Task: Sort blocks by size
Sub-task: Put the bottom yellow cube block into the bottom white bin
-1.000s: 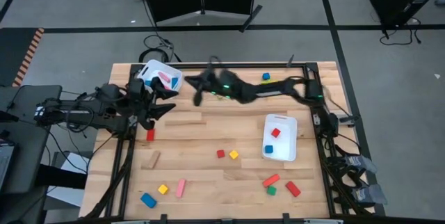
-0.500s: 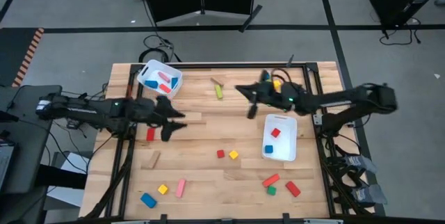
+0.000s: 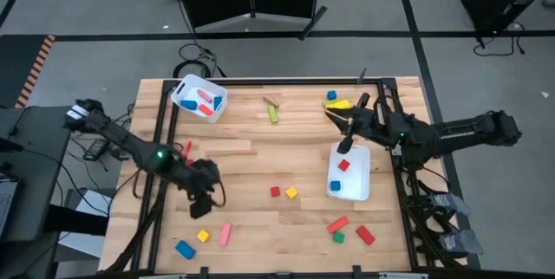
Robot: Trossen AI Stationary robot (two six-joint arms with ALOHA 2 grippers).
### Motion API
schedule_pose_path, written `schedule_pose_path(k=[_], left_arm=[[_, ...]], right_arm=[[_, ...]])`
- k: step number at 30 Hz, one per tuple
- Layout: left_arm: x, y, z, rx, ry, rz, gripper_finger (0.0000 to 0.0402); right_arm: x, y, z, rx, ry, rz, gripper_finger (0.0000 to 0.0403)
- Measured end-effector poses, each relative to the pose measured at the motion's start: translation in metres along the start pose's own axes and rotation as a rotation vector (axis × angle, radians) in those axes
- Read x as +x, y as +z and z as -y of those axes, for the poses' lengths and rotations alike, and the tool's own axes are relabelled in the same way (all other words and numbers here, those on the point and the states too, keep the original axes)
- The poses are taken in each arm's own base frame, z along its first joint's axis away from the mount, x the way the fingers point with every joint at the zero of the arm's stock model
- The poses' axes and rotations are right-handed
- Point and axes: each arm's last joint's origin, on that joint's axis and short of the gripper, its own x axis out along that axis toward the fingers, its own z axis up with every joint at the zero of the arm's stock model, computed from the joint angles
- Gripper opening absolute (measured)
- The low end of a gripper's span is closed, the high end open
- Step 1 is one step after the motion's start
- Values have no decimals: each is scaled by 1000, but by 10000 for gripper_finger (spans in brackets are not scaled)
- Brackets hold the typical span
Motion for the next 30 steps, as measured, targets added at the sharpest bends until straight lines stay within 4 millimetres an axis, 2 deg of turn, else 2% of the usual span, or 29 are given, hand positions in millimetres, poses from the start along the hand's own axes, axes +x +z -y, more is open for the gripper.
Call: schedule_pose_path(k=[5,10,14,20,30], left_arm=[[20,-5,31,32,60,-132,253],[38,-11,65,81,75,-225,295],[57,-22,82,103,138,-335,333],[83,-40,93,131,214,-435,359],[104,-56,95,161,301,-463,347]], right_arm=[[-2,1,0,-5,5,10,77],[-1,0,-1,-7,6,7,76],[-1,-1,-1,-9,6,3,77],[-1,0,-1,-7,5,6,77],[-1,0,-1,-3,5,9,77]])
